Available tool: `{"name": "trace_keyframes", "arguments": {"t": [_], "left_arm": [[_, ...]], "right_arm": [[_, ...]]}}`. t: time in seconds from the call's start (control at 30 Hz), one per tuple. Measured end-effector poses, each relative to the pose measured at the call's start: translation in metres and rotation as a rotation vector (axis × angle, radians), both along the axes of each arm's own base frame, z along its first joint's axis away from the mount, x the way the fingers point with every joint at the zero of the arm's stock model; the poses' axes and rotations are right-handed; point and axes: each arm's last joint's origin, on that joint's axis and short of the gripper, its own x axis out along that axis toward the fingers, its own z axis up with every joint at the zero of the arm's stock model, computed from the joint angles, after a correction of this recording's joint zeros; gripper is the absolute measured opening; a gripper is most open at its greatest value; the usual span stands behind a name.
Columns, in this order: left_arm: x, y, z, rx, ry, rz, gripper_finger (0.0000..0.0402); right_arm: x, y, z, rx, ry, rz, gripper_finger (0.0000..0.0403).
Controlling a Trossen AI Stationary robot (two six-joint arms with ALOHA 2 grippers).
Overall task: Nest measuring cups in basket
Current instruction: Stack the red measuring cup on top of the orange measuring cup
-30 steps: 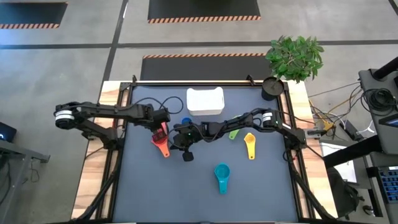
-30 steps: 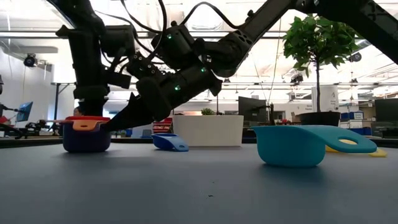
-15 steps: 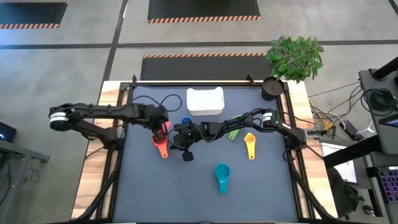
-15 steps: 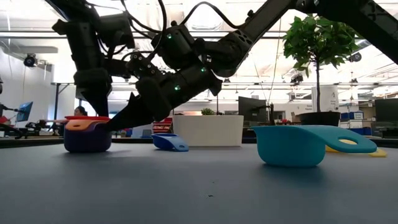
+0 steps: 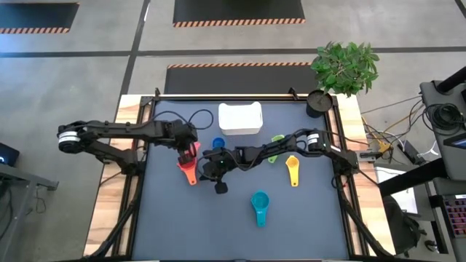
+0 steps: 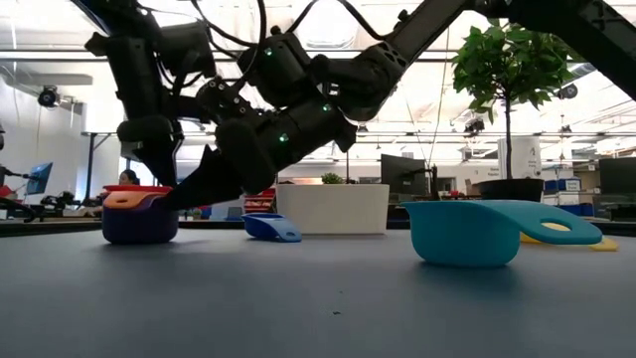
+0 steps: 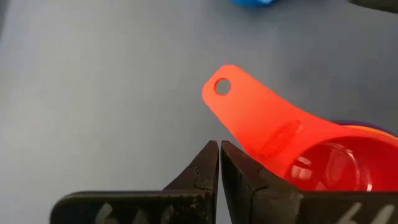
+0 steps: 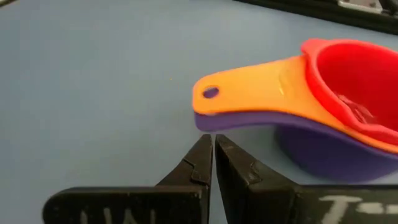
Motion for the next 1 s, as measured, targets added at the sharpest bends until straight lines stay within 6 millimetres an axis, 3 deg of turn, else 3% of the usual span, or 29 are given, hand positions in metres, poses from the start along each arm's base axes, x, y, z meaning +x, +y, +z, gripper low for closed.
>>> {"name": "trace_keyframes", "arguments": {"t": [0.33, 0.5, 0.63, 0.73, 1.0], "left_arm": [[0.002, 0.0, 0.001, -0.013, 0.001, 0.001, 0.0], [-0.003, -0.007, 0.034, -0.028, -0.013, 0.042, 0.0], [-0.013, -0.027, 0.063, -0.033, -0.102, 0.008, 0.0], [-0.022, -0.048, 0.071, -0.066, -0.186, -0.017, 0.0], [-0.04, -0.105, 0.046, -0.208, -0.245, -0.107, 0.0]], "right_arm": [[0.002, 0.0, -0.001, -0.004, -0.018, -0.005, 0.0009], [-0.001, -0.006, 0.001, -0.025, 0.009, -0.004, 0.0009], [-0.007, -0.016, 0.013, -0.051, 0.053, -0.013, 0.0009], [-0.01, -0.024, 0.017, -0.053, 0.086, -0.03, 0.0009], [-0.015, -0.042, 0.026, -0.114, 0.096, -0.058, 0.0009]]}}
